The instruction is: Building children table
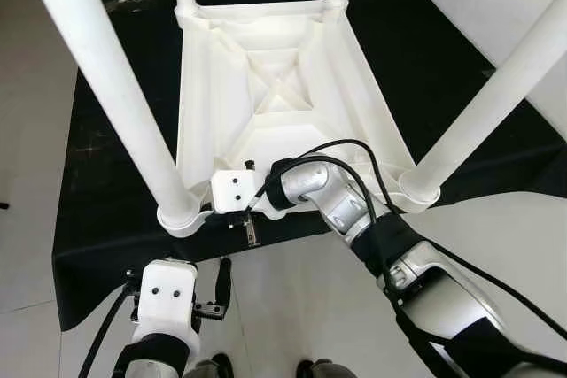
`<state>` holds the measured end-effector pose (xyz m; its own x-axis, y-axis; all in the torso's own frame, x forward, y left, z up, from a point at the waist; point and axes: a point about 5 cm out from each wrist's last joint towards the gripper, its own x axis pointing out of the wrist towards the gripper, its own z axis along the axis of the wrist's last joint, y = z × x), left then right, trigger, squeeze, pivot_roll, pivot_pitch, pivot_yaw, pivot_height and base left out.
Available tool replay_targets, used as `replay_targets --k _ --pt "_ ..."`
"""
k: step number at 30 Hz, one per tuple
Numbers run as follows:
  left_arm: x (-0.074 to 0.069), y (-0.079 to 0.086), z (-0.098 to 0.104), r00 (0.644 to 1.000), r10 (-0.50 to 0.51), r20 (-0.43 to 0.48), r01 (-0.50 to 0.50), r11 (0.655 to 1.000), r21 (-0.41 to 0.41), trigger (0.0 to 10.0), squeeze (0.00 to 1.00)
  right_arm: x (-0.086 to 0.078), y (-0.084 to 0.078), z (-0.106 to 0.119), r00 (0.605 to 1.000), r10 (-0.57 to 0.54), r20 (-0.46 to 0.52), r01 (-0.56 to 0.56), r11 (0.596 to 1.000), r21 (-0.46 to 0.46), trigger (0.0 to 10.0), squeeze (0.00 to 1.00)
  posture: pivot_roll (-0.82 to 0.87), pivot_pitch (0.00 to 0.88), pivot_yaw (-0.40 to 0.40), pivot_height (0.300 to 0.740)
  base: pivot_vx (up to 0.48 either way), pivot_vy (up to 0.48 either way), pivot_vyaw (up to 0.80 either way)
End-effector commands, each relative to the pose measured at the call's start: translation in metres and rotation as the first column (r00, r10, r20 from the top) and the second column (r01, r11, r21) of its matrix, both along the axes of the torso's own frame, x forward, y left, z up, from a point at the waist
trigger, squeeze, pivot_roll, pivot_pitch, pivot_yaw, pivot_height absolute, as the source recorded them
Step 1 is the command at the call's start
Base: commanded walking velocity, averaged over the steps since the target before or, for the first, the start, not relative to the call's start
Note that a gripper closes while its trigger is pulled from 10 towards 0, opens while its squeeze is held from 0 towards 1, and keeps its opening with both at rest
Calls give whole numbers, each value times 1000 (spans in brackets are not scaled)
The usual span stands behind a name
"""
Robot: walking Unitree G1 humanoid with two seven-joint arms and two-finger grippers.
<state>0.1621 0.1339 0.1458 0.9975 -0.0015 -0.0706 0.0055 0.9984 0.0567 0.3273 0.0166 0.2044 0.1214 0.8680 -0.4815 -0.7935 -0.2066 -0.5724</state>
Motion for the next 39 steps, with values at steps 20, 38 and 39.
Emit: replay_targets --k 20,38,39 --pt "-3 -1 0 1000 7 -24 -7 1000 -3 10000 0 -55 89 40 957 242 157 -273 936 220 1137 0 6 273 -68 740 0 0 0" --pt "0 1 -2 1000 2 -23 -2 1000 -3 10000 0 -2 47 38 961 -262 82 213 899 384 10000 1000 -22 258 -52 740 0 0 0" --pt "1 2 -2 1000 1 -23 -1 1000 -3 10000 0 0 38 39 964 -263 34 226 884 410 10000 1000 -26 255 -52 740 0 0 0"
